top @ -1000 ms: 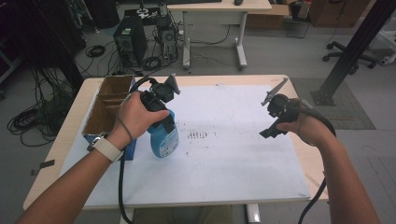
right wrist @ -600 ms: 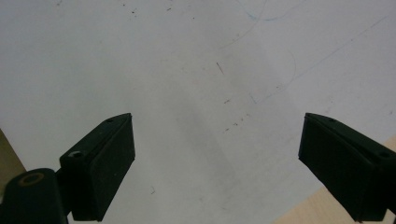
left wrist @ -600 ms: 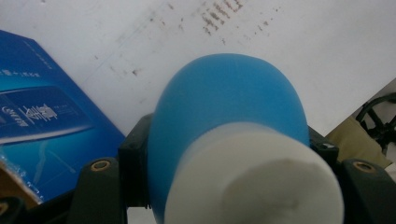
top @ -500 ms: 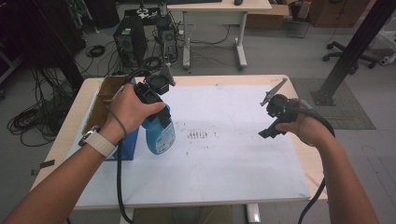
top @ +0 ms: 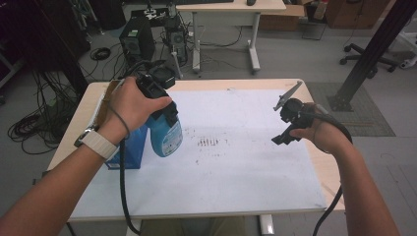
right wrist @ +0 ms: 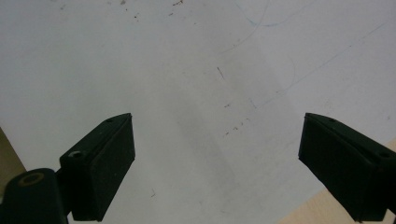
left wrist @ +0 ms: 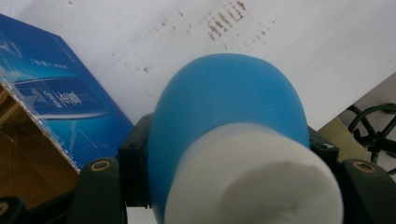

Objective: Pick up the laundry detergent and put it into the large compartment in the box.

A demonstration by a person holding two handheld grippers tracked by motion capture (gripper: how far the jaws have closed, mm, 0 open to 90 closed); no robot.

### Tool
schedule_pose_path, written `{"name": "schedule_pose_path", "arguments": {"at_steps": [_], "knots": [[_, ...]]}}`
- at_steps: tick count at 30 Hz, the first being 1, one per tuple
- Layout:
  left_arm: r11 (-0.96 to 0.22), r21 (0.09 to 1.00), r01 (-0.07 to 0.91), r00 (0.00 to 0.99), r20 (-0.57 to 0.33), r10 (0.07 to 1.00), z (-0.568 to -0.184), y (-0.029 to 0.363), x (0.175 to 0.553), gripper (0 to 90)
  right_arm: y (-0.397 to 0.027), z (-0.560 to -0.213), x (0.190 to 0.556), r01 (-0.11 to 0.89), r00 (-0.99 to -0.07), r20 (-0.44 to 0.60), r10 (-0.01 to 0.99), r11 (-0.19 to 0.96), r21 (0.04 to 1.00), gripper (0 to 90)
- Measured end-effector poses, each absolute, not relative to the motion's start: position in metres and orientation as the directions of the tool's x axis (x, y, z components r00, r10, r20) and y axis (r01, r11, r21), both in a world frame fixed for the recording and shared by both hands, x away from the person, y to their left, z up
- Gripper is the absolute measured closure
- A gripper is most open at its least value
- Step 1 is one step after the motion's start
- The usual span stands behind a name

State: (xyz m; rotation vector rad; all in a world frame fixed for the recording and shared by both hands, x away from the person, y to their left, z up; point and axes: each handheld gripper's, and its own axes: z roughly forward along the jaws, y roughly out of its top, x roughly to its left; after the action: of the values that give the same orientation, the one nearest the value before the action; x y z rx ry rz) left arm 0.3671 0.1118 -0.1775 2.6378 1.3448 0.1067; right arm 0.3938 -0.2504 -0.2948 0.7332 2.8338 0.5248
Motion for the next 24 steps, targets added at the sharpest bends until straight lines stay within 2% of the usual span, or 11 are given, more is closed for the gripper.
{"name": "schedule_pose_path", "arguments": {"at_steps": [24], "knots": [[-0.452, 0.205, 0.868, 0.463, -0.010, 0.886, -0.120, 0.146, 0.364, 37.2, -0.246, -0.296, 0.394, 0.420, -0.873, -0.070, 0.482, 0.817, 0.395, 10.6]]}}
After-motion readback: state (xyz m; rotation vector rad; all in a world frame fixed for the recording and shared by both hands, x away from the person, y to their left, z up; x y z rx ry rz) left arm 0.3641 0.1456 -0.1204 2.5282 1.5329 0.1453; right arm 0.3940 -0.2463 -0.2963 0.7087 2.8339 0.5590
